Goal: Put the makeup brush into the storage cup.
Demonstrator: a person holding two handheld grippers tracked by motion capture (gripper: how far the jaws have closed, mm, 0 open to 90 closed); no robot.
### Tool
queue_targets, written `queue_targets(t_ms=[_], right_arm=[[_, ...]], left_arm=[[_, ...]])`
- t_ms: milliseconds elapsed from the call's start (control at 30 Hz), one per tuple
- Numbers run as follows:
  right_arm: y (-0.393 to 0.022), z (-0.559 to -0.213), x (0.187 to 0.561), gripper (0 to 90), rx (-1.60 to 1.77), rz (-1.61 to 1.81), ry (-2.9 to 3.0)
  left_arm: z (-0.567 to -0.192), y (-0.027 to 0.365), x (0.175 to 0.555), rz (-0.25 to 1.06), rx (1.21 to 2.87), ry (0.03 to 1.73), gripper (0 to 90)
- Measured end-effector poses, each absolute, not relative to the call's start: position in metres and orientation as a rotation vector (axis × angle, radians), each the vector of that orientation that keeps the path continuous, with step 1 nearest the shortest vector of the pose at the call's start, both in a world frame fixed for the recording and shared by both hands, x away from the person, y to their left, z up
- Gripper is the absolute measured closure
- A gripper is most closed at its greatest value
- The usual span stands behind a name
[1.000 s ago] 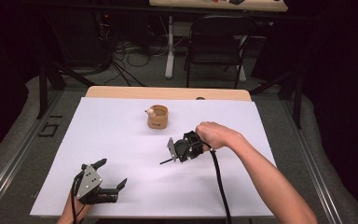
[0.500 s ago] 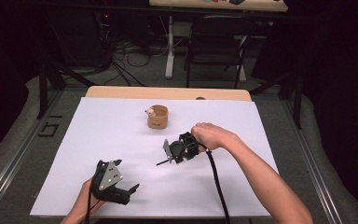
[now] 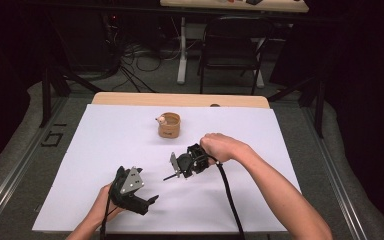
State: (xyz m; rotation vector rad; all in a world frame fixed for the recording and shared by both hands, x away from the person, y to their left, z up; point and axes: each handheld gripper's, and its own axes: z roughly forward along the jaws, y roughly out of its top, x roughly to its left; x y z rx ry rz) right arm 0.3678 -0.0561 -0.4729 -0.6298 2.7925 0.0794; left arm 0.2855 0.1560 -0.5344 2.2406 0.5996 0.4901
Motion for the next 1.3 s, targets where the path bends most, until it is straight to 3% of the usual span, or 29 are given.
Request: queue_targets(t_ms=[333, 433, 567, 600, 633, 700, 733, 1000, 1300], right_arm=[[-0.046, -0.475, 0.363, 83.5, -0.645, 0.064, 2.789], [-0.043, -0.475, 0.363, 83.5, -0.653, 0.068, 2.783], [-0.040, -0.474, 0.361, 83.5, -0.655, 0.060, 2.788], [-0.038, -0.474, 0.361, 83.5, -0.659, 0.053, 2.780], [-0.038, -0.474, 0.361, 83.5, -0.659, 0.053, 2.780], [-0.036, -0.473, 0.360, 83.5, -0.666, 0.049, 2.774], [-0.036, -0.473, 0.360, 83.5, -0.666, 0.049, 2.774], [-0.032, -0.473, 0.356, 83.5, -0.669, 0.084, 2.763], [-0.027, -0.473, 0.354, 83.6, -0.680, 0.064, 2.749]], left_arm=[[-0.533, 0.145, 0.293, 0.465, 2.217, 0.580, 5.2], [-0.533, 0.142, 0.296, 0.464, 2.206, 0.574, 16.1], [-0.532, 0.136, 0.298, 0.448, 2.203, 0.544, 23.8], [-0.531, 0.135, 0.299, 0.442, 2.203, 0.539, 29.8], [-0.532, 0.133, 0.299, 0.439, 2.205, 0.534, 29.8], [-0.533, 0.132, 0.300, 0.428, 2.202, 0.530, 41.0], [-0.533, 0.131, 0.301, 0.425, 2.205, 0.529, 41.0], [-0.534, 0.135, 0.304, 0.376, 2.176, 0.524, 66.1], [-0.536, 0.135, 0.306, 0.350, 2.175, 0.516, 77.4]])
